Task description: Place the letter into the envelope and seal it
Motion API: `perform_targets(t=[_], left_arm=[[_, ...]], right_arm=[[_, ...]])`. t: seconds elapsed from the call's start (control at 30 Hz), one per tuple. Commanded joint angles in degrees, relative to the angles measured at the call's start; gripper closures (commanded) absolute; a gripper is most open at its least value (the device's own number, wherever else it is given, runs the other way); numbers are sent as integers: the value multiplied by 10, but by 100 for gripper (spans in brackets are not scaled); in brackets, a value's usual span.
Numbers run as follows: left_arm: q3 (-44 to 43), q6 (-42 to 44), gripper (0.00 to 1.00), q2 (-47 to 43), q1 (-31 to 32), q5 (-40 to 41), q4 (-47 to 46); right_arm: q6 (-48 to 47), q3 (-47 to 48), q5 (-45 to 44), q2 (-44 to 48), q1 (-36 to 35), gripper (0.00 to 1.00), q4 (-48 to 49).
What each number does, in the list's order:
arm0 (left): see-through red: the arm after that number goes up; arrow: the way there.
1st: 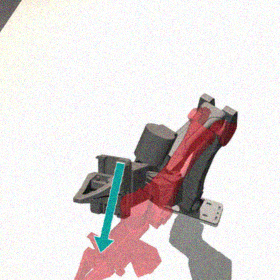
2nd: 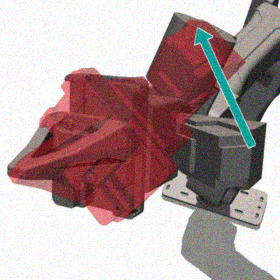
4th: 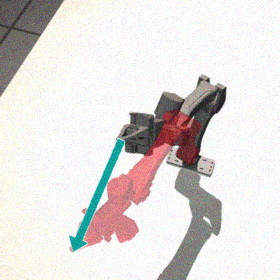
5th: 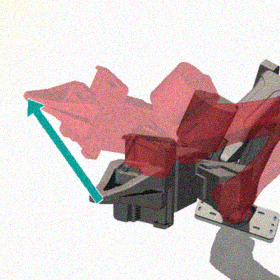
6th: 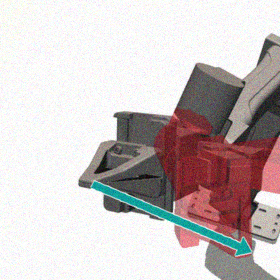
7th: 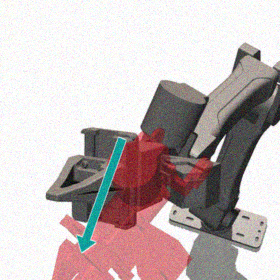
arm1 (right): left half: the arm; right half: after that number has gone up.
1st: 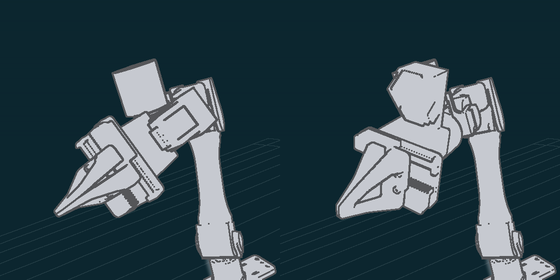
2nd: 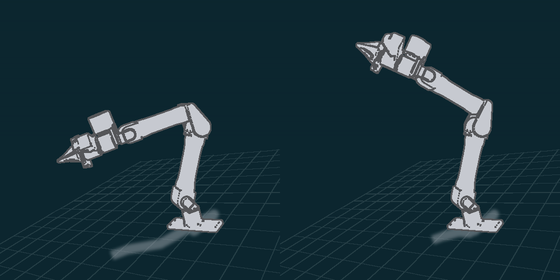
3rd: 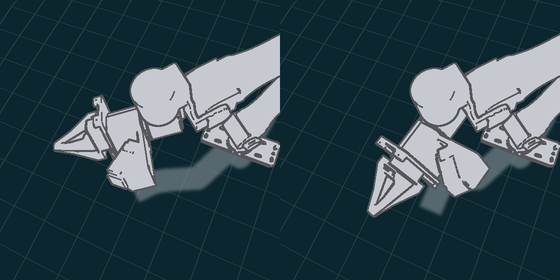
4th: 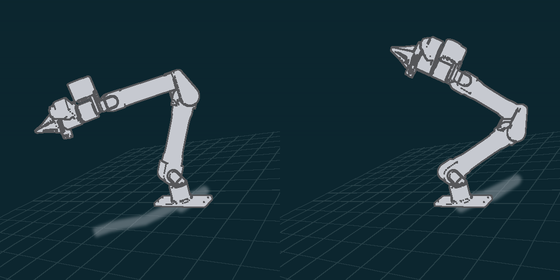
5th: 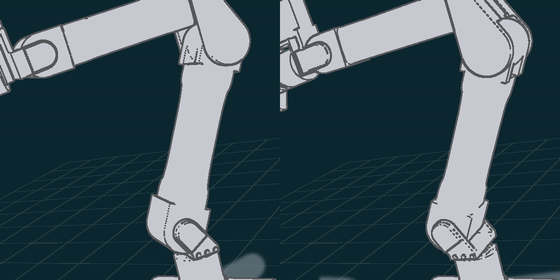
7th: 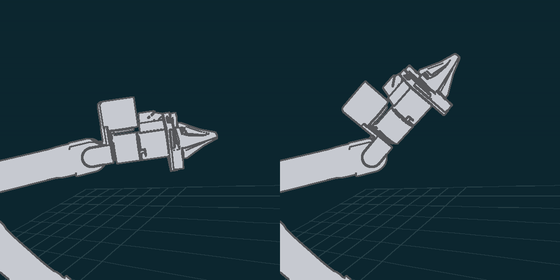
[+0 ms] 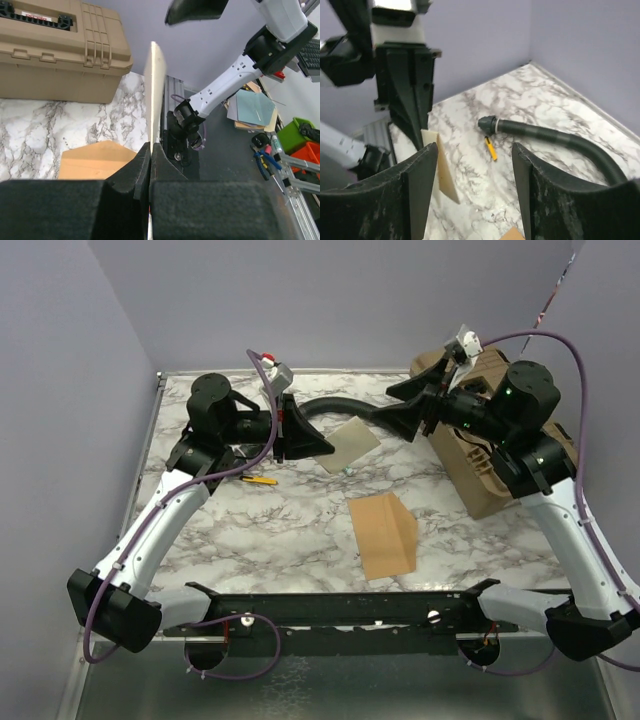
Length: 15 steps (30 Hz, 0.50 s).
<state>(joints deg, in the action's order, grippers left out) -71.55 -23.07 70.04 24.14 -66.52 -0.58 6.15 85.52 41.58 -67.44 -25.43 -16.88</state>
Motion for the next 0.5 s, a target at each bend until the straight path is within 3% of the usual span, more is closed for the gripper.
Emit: perform_targets(t=[0.0,0.07,0.23,0.33,0.47], left_arm=[[-31,-4,100,-11,2,74,-10],[-44,-18,100,-11,2,138,-10],[-38,-152,100,-2,2,228,-131],[-30,-264,100,17,2,242,-229],[-45,-327,100,45,2,246,-244]], right_arm=[[82,17,-254,20,2,36,-20],[168,32,-328,22,2,33,-41],[332,-74,-224,51,1,5,115],[445,-125,-120,28,1,2,249],[570,-191,-53,-2,-1,0,492]])
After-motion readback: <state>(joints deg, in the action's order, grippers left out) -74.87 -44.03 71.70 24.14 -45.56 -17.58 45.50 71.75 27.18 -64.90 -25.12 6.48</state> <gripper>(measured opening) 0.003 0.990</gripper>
